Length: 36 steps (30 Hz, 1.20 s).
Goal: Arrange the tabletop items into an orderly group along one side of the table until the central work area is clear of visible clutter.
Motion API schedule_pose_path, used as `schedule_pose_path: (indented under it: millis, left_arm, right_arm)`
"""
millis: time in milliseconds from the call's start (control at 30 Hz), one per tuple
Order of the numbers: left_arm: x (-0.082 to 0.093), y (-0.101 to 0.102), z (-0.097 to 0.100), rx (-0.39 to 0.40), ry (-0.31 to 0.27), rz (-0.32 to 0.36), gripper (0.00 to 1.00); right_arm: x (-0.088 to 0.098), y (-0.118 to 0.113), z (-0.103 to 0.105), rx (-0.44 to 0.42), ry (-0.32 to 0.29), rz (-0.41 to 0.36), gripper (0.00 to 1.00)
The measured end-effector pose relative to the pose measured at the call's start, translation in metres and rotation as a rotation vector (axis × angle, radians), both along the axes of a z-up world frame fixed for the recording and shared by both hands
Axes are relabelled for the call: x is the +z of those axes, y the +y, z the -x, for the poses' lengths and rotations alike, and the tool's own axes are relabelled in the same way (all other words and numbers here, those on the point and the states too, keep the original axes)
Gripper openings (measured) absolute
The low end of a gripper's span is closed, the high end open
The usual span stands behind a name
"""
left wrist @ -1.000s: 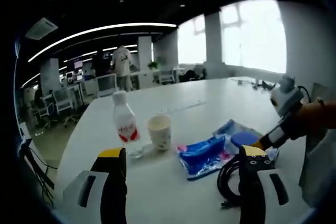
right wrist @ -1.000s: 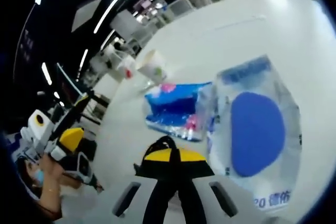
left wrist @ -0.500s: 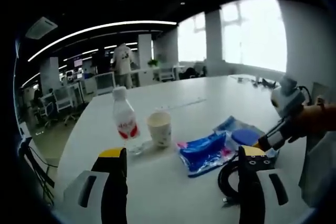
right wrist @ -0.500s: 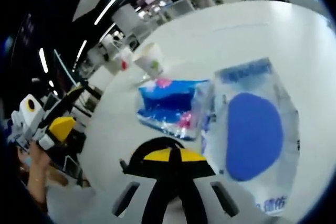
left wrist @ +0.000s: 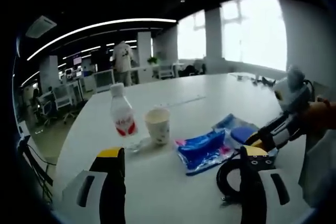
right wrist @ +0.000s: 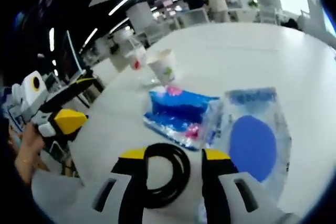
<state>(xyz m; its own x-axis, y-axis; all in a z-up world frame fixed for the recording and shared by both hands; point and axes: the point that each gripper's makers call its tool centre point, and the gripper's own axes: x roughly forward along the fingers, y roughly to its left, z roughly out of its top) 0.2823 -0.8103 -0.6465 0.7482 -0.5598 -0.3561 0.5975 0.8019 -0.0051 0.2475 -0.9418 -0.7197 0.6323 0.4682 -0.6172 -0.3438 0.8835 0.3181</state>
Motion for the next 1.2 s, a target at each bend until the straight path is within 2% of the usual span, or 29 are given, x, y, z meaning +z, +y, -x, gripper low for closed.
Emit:
schedule_pose_path:
  millis: [100,267,367,500,633,800,967,1200]
  left_arm:
    - [-0.005,-0.003,0.001,-0.006,0.029,0.000,0.93]
    - [-0.009,-0.005,-0.001,0.002,0.047,0.005,0.93]
    - [-0.016,-0.005,-0.003,0.011,0.077,-0.005,0.93]
    - [-0.020,-0.005,-0.007,0.021,0.076,-0.023,0.95]
    - [-0.021,-0.006,-0.012,0.031,0.075,-0.009,0.97]
    - [-0.026,-0.006,-0.017,0.038,0.095,-0.006,0.97]
    - [-0.031,-0.008,-0.021,0.038,0.107,-0.003,0.96]
    - [-0.041,-0.009,-0.027,0.045,0.124,-0.003,0.95]
  right_arm:
    - [0.002,0.001,-0.001,0.007,-0.011,-0.001,0.41]
    - [0.001,-0.002,-0.005,0.017,-0.049,0.044,0.50]
    - [0.000,-0.006,-0.008,0.013,-0.064,0.068,0.52]
    - [0.001,-0.011,-0.014,0.002,-0.094,0.093,0.57]
    - [0.002,-0.012,-0.018,0.000,-0.108,0.094,0.60]
    - [-0.001,-0.014,-0.024,-0.001,-0.117,0.106,0.70]
    - [-0.004,-0.016,-0.030,-0.010,-0.136,0.131,0.88]
    - [-0.007,-0.016,-0.038,-0.015,-0.156,0.148,0.96]
